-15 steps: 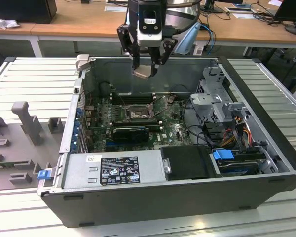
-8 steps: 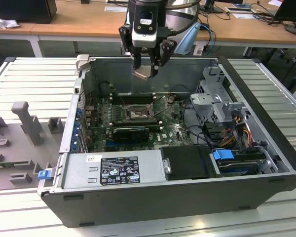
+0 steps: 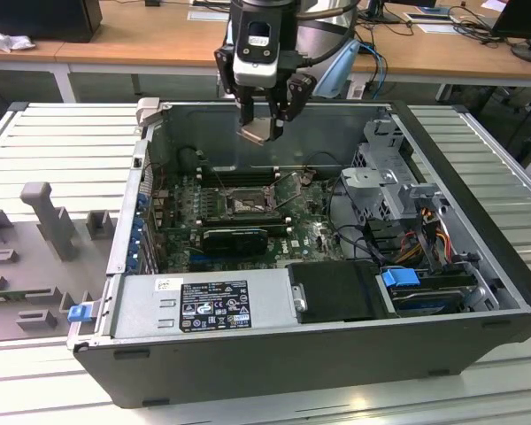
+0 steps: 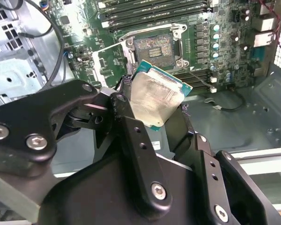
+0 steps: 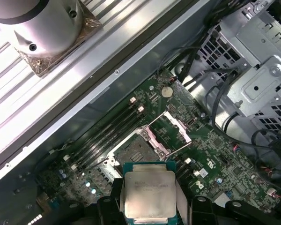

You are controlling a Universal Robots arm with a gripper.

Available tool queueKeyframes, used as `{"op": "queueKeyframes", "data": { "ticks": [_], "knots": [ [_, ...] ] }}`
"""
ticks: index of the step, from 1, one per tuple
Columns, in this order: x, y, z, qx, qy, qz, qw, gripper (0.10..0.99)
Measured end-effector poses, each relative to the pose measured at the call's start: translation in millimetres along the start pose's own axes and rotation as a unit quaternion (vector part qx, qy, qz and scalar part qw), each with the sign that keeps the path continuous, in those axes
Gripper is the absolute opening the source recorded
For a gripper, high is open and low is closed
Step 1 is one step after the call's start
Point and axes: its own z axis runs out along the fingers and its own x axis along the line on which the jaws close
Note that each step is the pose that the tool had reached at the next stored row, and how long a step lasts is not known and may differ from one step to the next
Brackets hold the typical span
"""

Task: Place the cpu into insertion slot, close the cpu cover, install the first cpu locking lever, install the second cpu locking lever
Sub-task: 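Place the cpu into insertion slot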

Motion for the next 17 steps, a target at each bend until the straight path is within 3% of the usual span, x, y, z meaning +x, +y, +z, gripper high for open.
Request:
{"op": "queueKeyframes", "data": {
  "ticks": [7,13,17],
  "knots": [
    [-0.1,-0.1,1.6,-0.0007,-0.0049,0.051,0.9987,0.533],
    [-0.1,-0.3,3.5,-0.0015,-0.0090,0.097,0.9953,0.533],
    [-0.1,-0.4,4.7,-0.0022,-0.0120,0.131,0.9912,0.533]
  ]
}}
